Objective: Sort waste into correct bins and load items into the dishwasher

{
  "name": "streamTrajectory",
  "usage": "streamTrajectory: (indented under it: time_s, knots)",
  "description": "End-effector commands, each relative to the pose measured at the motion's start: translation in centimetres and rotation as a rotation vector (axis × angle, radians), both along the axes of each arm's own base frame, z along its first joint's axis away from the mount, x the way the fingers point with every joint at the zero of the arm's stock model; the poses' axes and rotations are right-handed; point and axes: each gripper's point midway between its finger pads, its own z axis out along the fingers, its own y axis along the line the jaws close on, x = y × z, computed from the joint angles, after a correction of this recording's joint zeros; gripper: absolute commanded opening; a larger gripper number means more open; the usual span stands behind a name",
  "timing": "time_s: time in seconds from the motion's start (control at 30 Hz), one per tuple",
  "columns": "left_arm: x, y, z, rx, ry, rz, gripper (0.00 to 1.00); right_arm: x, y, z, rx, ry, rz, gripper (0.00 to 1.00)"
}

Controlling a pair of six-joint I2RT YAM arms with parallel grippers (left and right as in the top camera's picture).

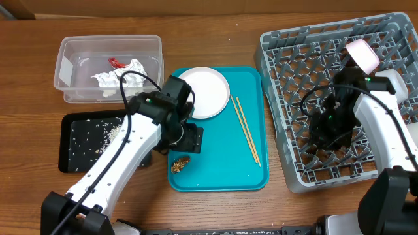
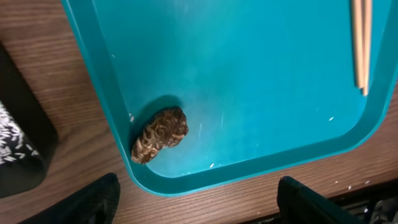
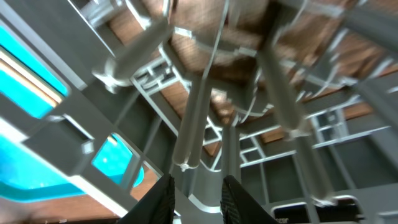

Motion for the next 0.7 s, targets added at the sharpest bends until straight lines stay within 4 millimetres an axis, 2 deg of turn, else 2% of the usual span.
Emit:
streamTrajectory:
  time_s: [0.0, 0.13, 0.47, 0.67]
  knots:
    - [-0.6, 0.0, -0.7, 0.009, 0.015, 0.003, 0.83, -0.5, 0.8, -0.6, 0.045, 0.012, 0.019, 0.27]
    - [-0.9, 0.1, -1.5, 0.013, 0.023, 0.002, 0.84, -0.6, 1.1, -0.7, 0.055, 0.014, 0.022, 0.27]
    - [-0.9, 0.1, -1.7, 0.012, 0.022, 0.001, 0.86, -0.5, 4.3, -0.5, 0.137, -0.011, 0.119, 0.28]
    - [-0.9, 0.1, -1.7, 0.012, 0.022, 0.001, 0.86, -0.8, 5.4, -0.5, 0.138, -0.007, 0.166, 0.28]
